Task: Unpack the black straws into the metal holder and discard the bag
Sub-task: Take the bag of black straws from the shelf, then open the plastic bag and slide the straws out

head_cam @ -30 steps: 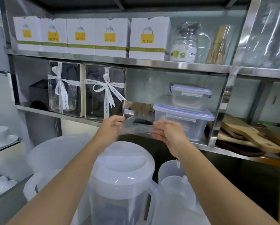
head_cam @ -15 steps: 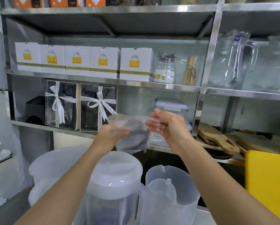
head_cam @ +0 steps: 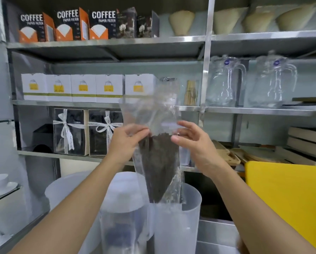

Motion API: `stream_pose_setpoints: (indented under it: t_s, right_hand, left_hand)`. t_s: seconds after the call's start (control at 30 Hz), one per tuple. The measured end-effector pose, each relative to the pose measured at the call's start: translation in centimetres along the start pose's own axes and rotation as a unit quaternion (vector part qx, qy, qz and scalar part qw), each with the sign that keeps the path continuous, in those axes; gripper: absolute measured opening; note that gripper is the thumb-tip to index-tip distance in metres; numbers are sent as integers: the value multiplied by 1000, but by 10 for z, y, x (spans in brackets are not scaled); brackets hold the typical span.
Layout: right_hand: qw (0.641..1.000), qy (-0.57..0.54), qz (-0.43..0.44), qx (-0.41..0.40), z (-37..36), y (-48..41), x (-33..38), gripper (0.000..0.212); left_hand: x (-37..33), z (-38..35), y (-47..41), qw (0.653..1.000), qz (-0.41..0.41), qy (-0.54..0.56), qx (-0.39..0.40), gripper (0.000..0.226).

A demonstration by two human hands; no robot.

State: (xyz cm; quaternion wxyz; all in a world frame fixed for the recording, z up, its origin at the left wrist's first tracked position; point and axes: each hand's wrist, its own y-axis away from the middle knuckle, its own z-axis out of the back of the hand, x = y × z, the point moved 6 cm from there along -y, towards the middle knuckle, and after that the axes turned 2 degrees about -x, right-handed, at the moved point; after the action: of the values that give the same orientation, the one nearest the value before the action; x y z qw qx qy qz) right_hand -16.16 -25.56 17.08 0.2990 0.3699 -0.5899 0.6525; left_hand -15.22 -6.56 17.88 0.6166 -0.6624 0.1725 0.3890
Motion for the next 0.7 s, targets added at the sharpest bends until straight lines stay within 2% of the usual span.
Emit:
stream_pose_setpoints:
  t_s: [0.07, 0.17, 0.37, 0.53, 0.63, 0.7]
  right_hand:
    - [998, 12, 23, -49, 11, 17, 7, 26]
    - [996, 27, 44, -68, 23, 47, 11, 10]
    - [999, 29, 4, -27, 29, 110, -3, 12]
    - [995, 27, 16, -100, 39, 153, -5, 9]
    - [988, 15, 18, -151, 41, 172, 0, 17]
    - [983, 19, 12, -185, 43, 183, 1, 21]
  left_hand:
    - [-15, -6, 13, 1000, -8, 2, 5, 22]
    - [-30, -16, 39, 1000, -14, 13, 23, 16]
    - [-33, -37, 95, 996, 19, 32, 86, 16]
    - [-29, -48, 130, 994, 55, 47, 85, 12]
    - [-36, -53, 148, 995, 65, 77, 22, 40]
    - [-43, -54, 161, 998, 60, 25, -27, 55]
